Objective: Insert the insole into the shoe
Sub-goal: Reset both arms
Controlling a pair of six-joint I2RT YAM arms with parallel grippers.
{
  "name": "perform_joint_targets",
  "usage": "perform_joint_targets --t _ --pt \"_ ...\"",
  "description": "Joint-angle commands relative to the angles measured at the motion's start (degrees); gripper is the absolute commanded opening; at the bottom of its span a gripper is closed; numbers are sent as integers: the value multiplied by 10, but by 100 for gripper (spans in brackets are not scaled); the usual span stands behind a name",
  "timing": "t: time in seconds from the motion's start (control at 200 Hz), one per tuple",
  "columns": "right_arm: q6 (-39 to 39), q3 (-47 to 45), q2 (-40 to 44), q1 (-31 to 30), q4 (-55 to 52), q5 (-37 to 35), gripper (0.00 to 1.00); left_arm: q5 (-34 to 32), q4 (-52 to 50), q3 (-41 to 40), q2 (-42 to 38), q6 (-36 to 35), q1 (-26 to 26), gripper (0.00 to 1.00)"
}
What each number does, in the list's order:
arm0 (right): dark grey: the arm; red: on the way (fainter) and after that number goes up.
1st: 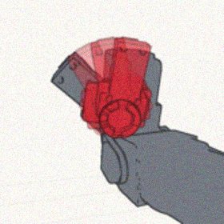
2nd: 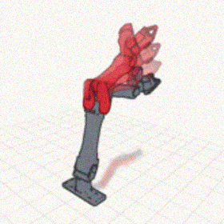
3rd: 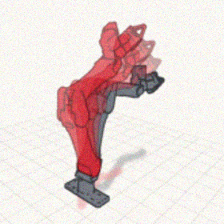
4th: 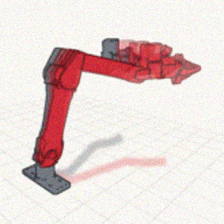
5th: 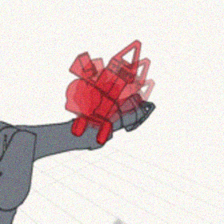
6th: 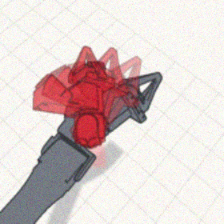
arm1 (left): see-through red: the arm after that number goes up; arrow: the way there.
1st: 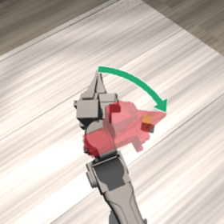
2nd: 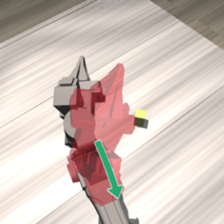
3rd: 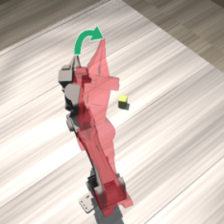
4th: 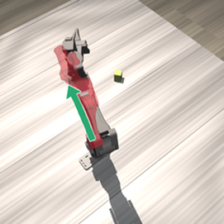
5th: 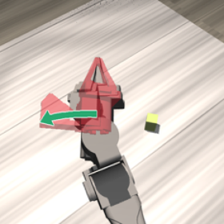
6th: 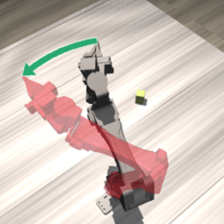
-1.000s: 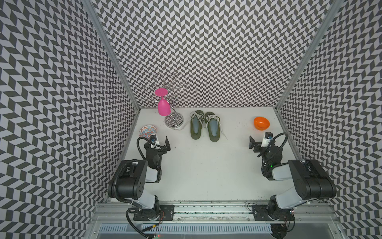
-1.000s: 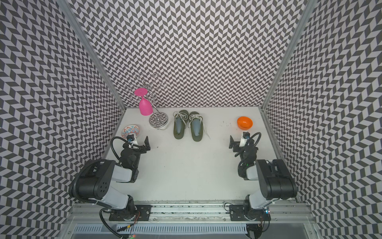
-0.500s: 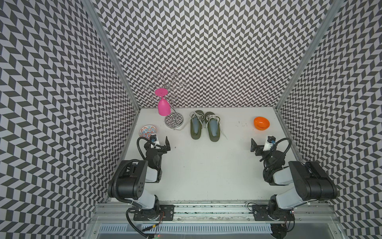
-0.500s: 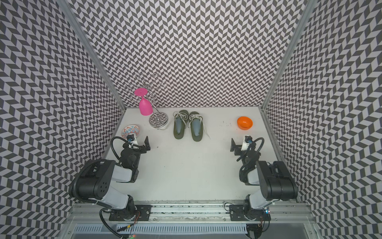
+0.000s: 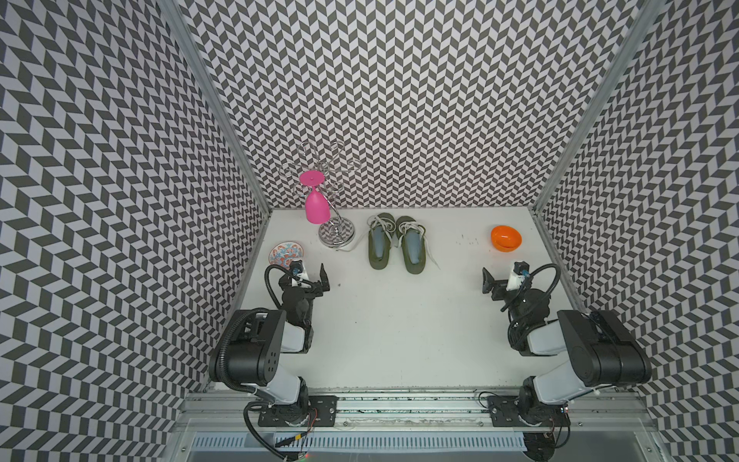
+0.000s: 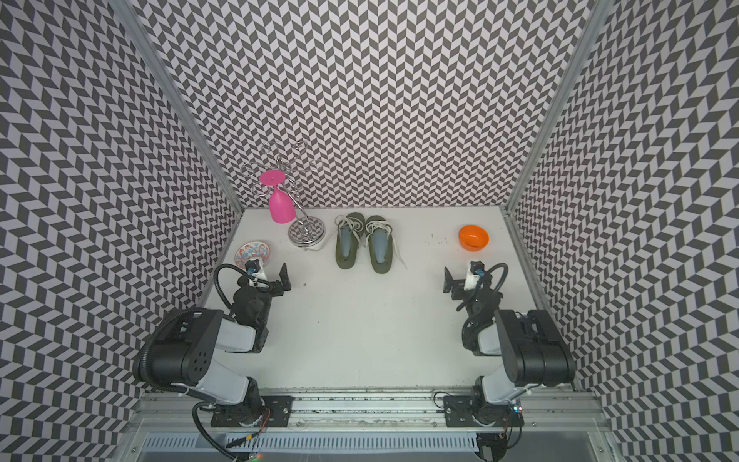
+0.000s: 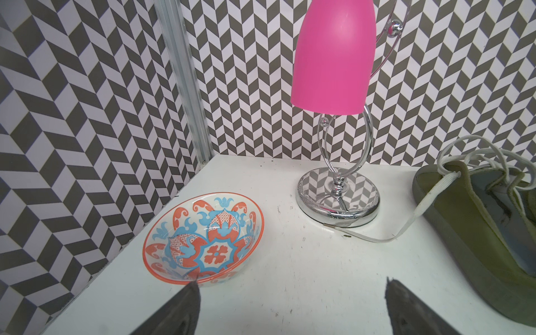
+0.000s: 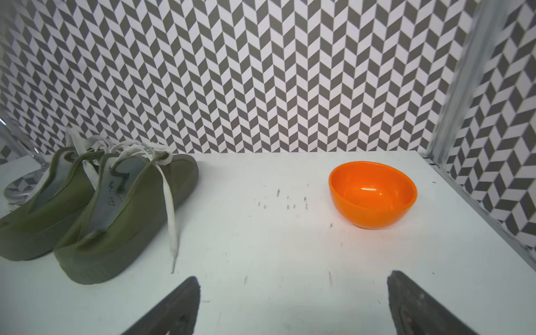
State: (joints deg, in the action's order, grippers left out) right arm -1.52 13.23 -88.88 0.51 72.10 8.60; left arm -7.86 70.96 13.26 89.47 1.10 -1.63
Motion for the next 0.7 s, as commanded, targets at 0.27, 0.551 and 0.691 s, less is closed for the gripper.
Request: perform_joint_targets --t 0.27,0.551,0.691 --pt "-6 16 6 -6 -3 -11 100 -6 17 8 -5 -1 -2 100" --pt "-34 -63 24 -7 102 49 100 -6 16 8 -5 -1 -2 100" --pt "-14 17 4 -29 1 -79 100 -6 16 8 -5 -1 -2 100"
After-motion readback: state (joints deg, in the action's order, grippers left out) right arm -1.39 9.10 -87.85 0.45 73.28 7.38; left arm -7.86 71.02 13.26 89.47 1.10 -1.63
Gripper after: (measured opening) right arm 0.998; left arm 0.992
